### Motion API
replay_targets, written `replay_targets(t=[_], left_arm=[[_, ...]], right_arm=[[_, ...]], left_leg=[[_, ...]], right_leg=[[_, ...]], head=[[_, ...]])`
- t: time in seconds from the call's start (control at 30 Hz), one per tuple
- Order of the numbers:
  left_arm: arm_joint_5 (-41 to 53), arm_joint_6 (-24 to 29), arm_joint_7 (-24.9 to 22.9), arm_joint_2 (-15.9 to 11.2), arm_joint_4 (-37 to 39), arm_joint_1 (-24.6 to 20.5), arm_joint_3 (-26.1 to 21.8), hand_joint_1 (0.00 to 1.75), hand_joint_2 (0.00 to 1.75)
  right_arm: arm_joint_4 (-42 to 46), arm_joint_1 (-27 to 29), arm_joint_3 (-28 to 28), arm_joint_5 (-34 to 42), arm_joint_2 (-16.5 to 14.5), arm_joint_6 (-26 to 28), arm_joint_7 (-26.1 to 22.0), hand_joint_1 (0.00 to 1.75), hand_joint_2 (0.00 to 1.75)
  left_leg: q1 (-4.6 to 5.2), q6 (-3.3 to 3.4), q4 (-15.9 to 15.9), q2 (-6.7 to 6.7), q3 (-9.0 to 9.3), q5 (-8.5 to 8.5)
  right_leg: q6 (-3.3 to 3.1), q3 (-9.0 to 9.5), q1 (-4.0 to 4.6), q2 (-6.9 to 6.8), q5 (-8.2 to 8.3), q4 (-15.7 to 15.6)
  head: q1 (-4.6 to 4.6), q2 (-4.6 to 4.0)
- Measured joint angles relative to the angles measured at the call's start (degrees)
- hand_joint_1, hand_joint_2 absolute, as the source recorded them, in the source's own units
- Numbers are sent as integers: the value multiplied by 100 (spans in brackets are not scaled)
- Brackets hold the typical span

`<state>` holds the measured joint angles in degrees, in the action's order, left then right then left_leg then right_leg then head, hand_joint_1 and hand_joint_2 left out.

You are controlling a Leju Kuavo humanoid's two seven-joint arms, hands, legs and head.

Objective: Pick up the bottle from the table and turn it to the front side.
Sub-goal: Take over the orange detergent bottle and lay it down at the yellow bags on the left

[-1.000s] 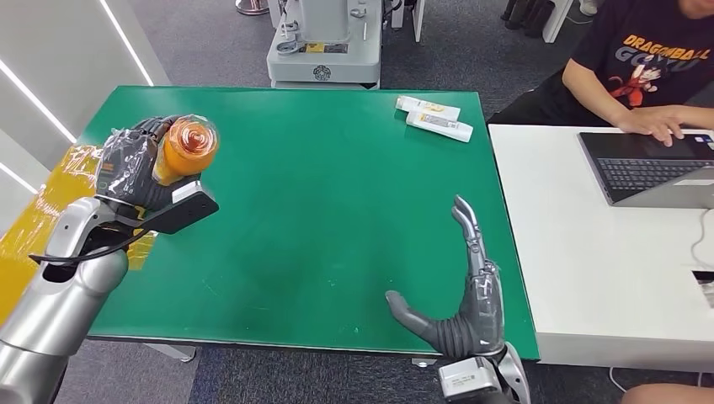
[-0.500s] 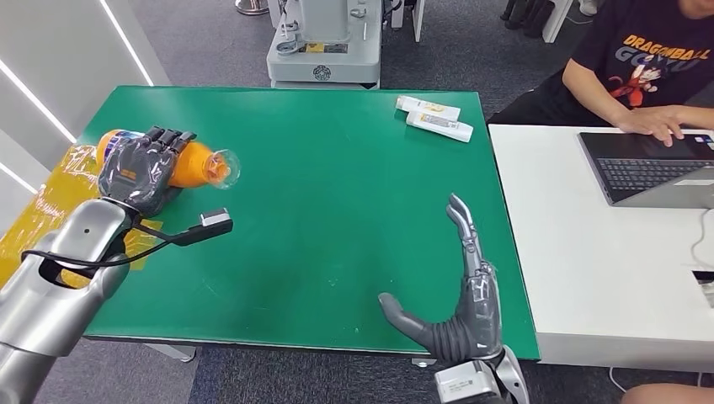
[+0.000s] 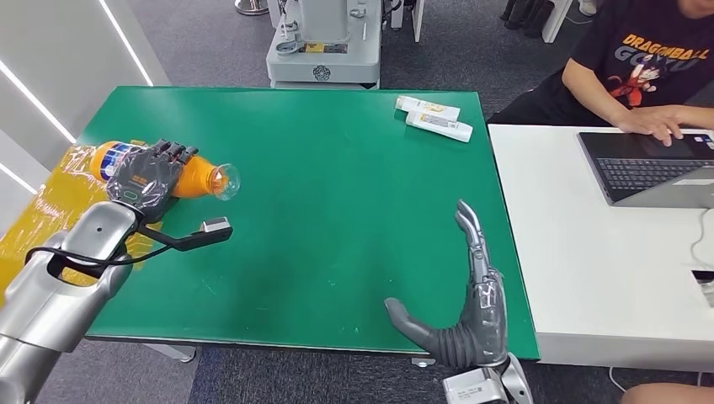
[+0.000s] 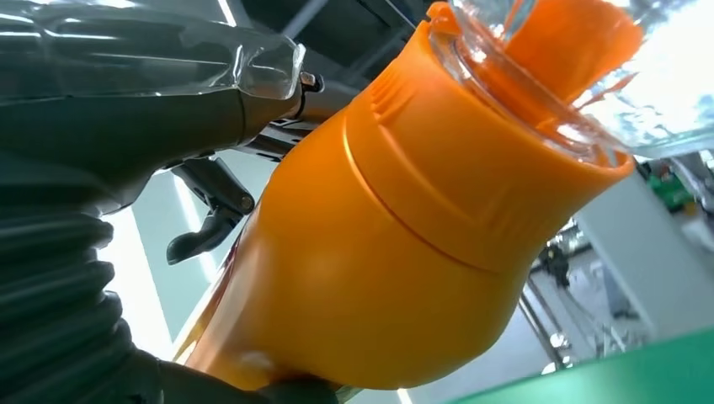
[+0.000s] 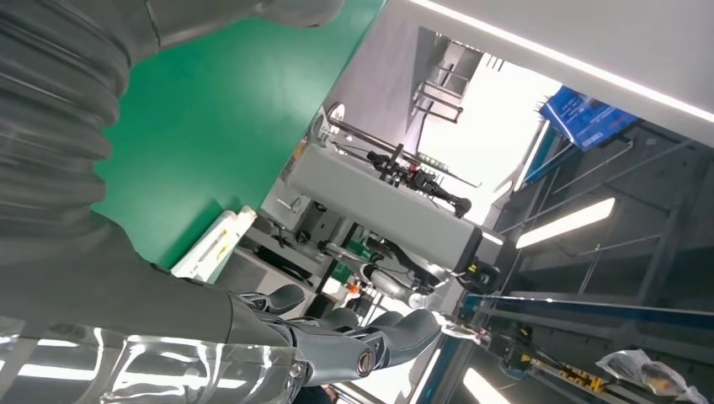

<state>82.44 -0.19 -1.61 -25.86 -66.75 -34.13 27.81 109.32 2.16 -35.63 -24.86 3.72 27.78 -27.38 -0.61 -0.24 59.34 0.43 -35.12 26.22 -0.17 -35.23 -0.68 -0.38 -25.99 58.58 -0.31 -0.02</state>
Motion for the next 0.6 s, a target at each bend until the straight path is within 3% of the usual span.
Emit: replay_targets(t=[0.6], left_arm=[[138,304,54,302,1876,-544,71,175,175]], right_arm=[[53,38,0,-66,-62,-2,116,0,175]], left_leg=[[0,0,0,2,1,0]], right_leg=[[-1,1,0,1,1,1]], head=[[1,0]])
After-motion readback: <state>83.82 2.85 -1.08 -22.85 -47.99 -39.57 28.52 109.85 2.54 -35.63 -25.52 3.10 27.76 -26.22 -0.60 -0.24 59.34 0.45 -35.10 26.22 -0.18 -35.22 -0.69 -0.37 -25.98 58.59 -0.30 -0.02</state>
